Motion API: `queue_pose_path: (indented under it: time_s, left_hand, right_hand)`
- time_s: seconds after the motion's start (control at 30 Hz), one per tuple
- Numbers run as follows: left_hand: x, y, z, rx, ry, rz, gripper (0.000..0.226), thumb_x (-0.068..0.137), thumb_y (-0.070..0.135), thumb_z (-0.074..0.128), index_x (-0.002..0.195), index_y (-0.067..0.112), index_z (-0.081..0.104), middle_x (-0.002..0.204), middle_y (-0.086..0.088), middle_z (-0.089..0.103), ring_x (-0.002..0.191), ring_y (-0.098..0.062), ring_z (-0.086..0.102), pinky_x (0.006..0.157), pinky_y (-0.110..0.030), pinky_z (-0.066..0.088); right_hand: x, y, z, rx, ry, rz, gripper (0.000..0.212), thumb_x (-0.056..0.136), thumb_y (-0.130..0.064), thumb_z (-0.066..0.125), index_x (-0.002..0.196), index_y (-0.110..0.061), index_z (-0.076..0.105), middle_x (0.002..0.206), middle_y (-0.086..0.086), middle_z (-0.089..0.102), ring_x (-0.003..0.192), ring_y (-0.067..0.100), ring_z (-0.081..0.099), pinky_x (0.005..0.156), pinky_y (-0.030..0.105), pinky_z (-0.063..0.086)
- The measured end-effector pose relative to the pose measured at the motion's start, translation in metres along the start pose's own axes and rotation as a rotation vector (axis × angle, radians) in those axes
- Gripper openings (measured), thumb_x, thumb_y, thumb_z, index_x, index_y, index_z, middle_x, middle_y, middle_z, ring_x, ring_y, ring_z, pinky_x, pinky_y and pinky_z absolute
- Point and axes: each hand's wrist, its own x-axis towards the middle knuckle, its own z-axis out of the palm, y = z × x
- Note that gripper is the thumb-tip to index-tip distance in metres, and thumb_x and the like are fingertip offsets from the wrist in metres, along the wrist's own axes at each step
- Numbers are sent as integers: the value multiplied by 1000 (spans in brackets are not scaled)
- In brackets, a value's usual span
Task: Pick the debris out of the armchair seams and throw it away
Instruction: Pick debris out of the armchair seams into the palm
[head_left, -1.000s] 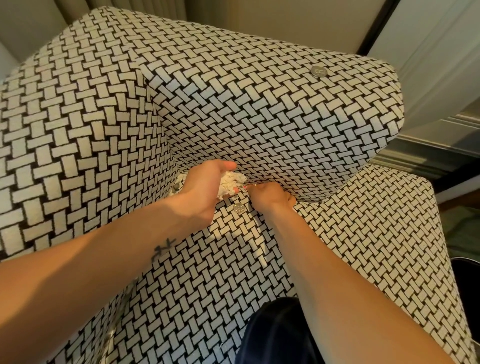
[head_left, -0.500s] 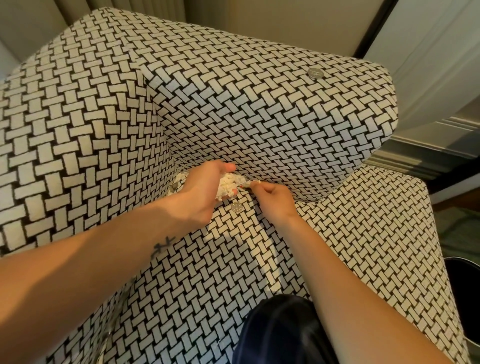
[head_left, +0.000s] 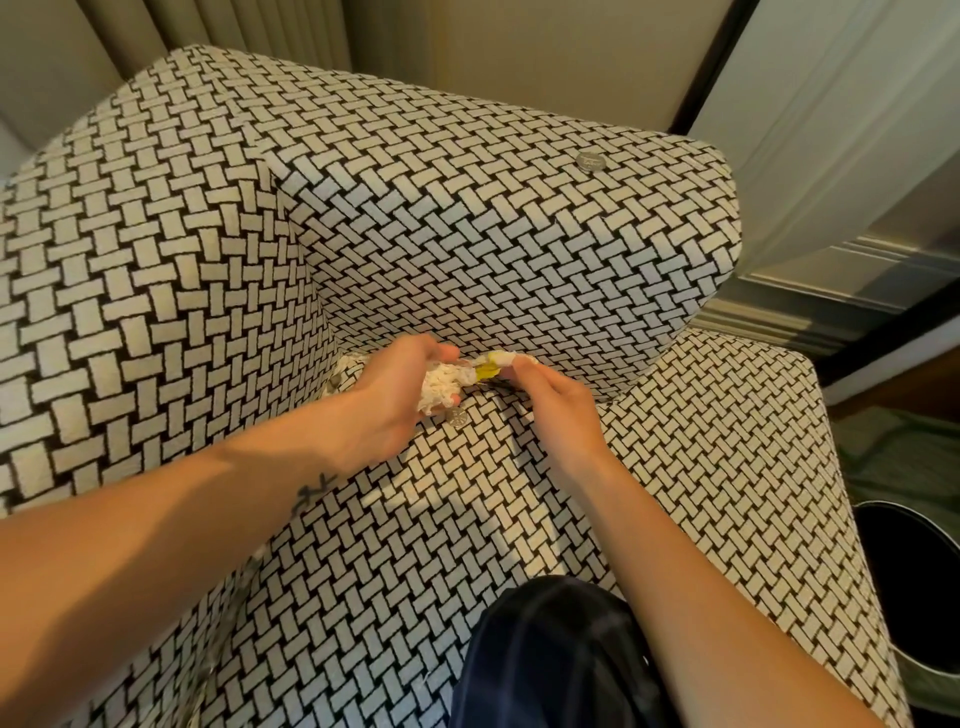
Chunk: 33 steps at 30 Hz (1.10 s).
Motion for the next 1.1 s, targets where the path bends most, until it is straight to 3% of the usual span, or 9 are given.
queue_pose_path:
  time_s: [0.03, 0.17, 0.27, 0.47, 0.63, 0.7, 0.83, 1.0, 1.1]
  left_hand:
    - [1, -1, 0, 0, -13, -3, 27, 101, 14, 47, 115, 0, 66, 117, -19, 70, 84, -25, 59, 75, -36, 49]
    - [1, -1, 1, -10, -117, -32, 27, 101, 13, 48, 118, -4, 59, 108, -17, 65, 91, -26, 54, 79, -38, 47]
    - [-4, 0, 4, -16, -228, -54, 29, 101, 17, 45, 118, -2, 58, 104, -14, 65, 92, -24, 55, 85, -37, 45]
    - [-28, -4, 18, -56, -409, -84, 34, 107, 17, 38, 118, -7, 60, 94, -12, 73, 87, -20, 64, 82, -31, 53]
    - [-66, -18, 52, -115, -470, -88, 35, 103, 13, 44, 127, -8, 59, 117, -19, 68, 98, -23, 64, 99, -35, 51]
    - [-77, -26, 70, -111, -467, -81, 31, 105, 13, 42, 122, -5, 62, 111, -16, 75, 97, -21, 69, 103, -38, 51]
    - [-94, -36, 116, 9, -502, -10, 30, 107, 15, 42, 122, 2, 64, 108, -11, 75, 94, -19, 68, 83, -33, 57]
    - [-108, -59, 187, 171, -495, 87, 29, 105, 14, 47, 131, 7, 60, 123, -15, 71, 100, -23, 69, 77, -33, 59]
    - [-120, -75, 234, 181, -479, 107, 28, 103, 14, 55, 130, 8, 59, 126, -18, 70, 90, -19, 70, 67, -29, 57]
  right_hand:
    - [0, -1, -1, 33, -1, -7, 24, 104, -32, 54, 114, -28, 75, 106, -16, 77, 98, -9, 67, 85, 5, 49]
    - [-4, -7, 1, 170, -30, 5, 23, 104, -24, 53, 109, -19, 75, 107, -3, 78, 105, 10, 72, 100, 29, 53]
    - [-10, -11, 2, 220, -60, 27, 22, 103, -22, 55, 108, -13, 74, 105, 2, 78, 103, 14, 73, 100, 33, 55]
    - [-25, -7, -14, -5, -61, -74, 16, 100, -26, 62, 103, -21, 76, 100, -4, 78, 98, 10, 73, 91, 30, 58]
    - [-54, -16, -49, -36, -18, -118, 20, 96, -12, 66, 116, -14, 67, 107, -1, 69, 83, -6, 70, 64, 15, 55]
    - [-66, -19, -67, -37, 2, -139, 27, 95, -8, 67, 121, -14, 63, 110, 1, 65, 78, -8, 68, 63, 15, 55]
    - [-94, -24, -120, -99, 75, -203, 31, 95, -18, 69, 125, -21, 65, 115, -6, 65, 101, 5, 65, 75, 19, 58]
    - [-131, -21, -187, -108, 179, -249, 19, 97, -19, 66, 114, -23, 71, 106, -9, 72, 98, 6, 67, 75, 13, 54]
    - [-145, -12, -231, -98, 285, -269, 21, 96, -16, 67, 116, -18, 73, 108, -7, 73, 98, 7, 68, 77, 16, 52]
